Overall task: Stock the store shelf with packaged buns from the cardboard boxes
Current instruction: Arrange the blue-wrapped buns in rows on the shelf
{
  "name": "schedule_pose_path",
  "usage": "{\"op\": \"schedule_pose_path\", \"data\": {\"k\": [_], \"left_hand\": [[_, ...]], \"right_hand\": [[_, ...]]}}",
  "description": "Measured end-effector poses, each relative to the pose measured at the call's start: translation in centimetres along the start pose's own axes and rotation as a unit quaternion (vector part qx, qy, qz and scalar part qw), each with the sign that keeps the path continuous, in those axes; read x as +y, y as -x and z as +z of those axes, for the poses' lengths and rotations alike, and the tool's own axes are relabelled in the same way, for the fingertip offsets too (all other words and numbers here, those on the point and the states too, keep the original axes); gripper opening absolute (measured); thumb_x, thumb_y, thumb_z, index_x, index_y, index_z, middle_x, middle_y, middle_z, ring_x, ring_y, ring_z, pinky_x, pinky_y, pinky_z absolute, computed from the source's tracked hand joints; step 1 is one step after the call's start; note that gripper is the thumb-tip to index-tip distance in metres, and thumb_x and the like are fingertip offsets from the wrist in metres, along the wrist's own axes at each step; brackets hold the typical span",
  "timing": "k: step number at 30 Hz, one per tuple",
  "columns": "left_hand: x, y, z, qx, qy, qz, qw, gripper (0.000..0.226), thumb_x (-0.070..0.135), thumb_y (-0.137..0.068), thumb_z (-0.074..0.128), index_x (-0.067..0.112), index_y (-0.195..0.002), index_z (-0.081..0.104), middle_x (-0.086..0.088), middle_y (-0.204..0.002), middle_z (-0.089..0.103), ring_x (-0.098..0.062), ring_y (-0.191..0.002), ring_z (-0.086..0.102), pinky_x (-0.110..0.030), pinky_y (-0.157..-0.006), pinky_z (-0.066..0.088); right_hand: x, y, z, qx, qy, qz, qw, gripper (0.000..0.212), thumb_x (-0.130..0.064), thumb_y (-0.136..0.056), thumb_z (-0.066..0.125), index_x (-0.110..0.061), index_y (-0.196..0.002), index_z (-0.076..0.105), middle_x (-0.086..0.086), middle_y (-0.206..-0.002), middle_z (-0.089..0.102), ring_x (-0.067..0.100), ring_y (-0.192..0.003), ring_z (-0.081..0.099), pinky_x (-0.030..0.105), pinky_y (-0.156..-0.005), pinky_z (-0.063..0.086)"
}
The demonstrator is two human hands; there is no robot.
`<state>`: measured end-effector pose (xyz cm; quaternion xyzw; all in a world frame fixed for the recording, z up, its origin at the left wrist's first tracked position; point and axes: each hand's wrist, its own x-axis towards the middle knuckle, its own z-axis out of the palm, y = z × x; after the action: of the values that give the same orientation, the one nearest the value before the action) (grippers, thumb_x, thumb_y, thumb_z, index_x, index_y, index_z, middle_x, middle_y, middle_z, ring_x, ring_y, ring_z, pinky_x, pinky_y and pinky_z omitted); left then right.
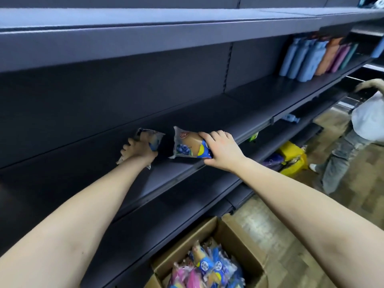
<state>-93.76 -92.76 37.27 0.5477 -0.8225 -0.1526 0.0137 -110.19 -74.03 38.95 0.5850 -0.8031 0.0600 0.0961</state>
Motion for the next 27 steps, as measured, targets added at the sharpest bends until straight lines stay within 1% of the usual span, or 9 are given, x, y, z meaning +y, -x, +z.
{"op": "schedule_pose_path", "data": {"k": [2,7,10,13,15,17,19,23,27], "left_hand": [[-0.2,0.1,0.0,0.007,-0.005,0.017,1.000,0.073,0.043,-0.085,0.063,0.025,-0.141,0.020,-0.021,-0.140,0.034,-0.043,-0.124,0.037,-0.050,-0.103,0.035],[-2.6,0.3,-0.6,0.014,0.044,0.031,0.998,0.094,0.038,-0.073,0.075,0.032,-0.144,0.013,-0.013,-0.141,0.036,-0.040,-0.127,0.038,-0.055,-0.101,0.037],[-4.6,1.4,-1.5,0.064,-0.013,0.076,0.995,0.093,0.033,-0.076,0.073,0.030,-0.147,0.014,-0.008,-0.144,0.035,-0.035,-0.129,0.037,-0.049,-0.102,0.033],[-7.6,2.5,-2.7,0.138,-0.074,0.108,0.982,0.087,0.025,-0.077,0.071,0.027,-0.147,0.019,-0.005,-0.138,0.040,-0.032,-0.125,0.040,-0.046,-0.102,0.032],[-10.1,3.4,-3.5,0.170,-0.119,0.118,0.971,0.084,0.025,-0.078,0.070,0.026,-0.146,0.022,-0.004,-0.136,0.041,-0.031,-0.123,0.042,-0.043,-0.102,0.033],[-12.6,4.3,-4.1,0.187,-0.152,0.119,0.963,0.083,0.027,-0.078,0.069,0.025,-0.146,0.023,-0.003,-0.137,0.040,-0.030,-0.122,0.042,-0.042,-0.101,0.032],[-15.2,5.3,-4.8,0.195,-0.179,0.115,0.958,0.083,0.028,-0.079,0.068,0.025,-0.147,0.022,-0.002,-0.139,0.038,-0.029,-0.122,0.042,-0.040,-0.101,0.030],[-20.1,7.1,-5.5,0.198,-0.195,0.080,0.957,0.083,0.028,-0.080,0.066,0.025,-0.149,0.018,-0.003,-0.145,0.032,-0.026,-0.128,0.036,-0.038,-0.108,0.024],[-23.4,8.4,-6.0,0.201,-0.183,0.046,0.961,0.085,0.029,-0.080,0.065,0.025,-0.150,0.017,-0.003,-0.145,0.034,-0.027,-0.128,0.035,-0.037,-0.106,0.024]], "right_hand": [[0.0,0.0,0.4,-0.008,-0.001,-0.002,1.000,0.079,-0.035,-0.069,0.068,-0.015,-0.140,0.041,0.008,-0.114,0.056,0.032,-0.109,0.048,0.041,-0.097,0.034],[-1.2,-1.2,0.7,0.004,-0.013,-0.022,1.000,0.078,-0.035,-0.065,0.071,-0.013,-0.135,0.047,0.010,-0.106,0.059,0.034,-0.102,0.052,0.043,-0.092,0.039],[-2.5,-2.4,0.8,0.031,-0.025,-0.041,0.998,0.076,-0.033,-0.060,0.075,-0.010,-0.129,0.054,0.012,-0.097,0.061,0.037,-0.092,0.055,0.043,-0.084,0.043],[-4.4,-3.8,1.0,0.042,-0.032,-0.060,0.997,0.078,-0.032,-0.054,0.078,-0.008,-0.126,0.057,0.015,-0.091,0.063,0.039,-0.085,0.058,0.044,-0.078,0.046],[-6.2,-4.8,1.1,0.042,-0.045,-0.077,0.995,0.080,-0.033,-0.059,0.077,-0.010,-0.131,0.052,0.016,-0.104,0.063,0.040,-0.096,0.057,0.046,-0.084,0.044],[-8.3,-5.6,1.2,0.027,-0.048,-0.101,0.993,0.081,-0.036,-0.069,0.071,-0.015,-0.141,0.040,0.013,-0.123,0.056,0.038,-0.114,0.048,0.046,-0.095,0.037],[-10.6,-6.5,1.7,0.012,-0.051,-0.132,0.990,0.082,-0.040,-0.075,0.065,-0.020,-0.146,0.029,0.008,-0.133,0.049,0.032,-0.124,0.040,0.043,-0.102,0.032],[-16.3,-8.1,2.2,-0.014,-0.064,-0.202,0.977,0.084,-0.042,-0.080,0.062,-0.023,-0.149,0.018,0.003,-0.140,0.043,0.026,-0.131,0.033,0.042,-0.109,0.023],[-20.4,-9.3,2.7,-0.003,-0.053,-0.221,0.974,0.084,-0.043,-0.082,0.062,-0.024,-0.149,0.016,0.001,-0.142,0.041,0.024,-0.134,0.030,0.043,-0.115,0.015]]}}
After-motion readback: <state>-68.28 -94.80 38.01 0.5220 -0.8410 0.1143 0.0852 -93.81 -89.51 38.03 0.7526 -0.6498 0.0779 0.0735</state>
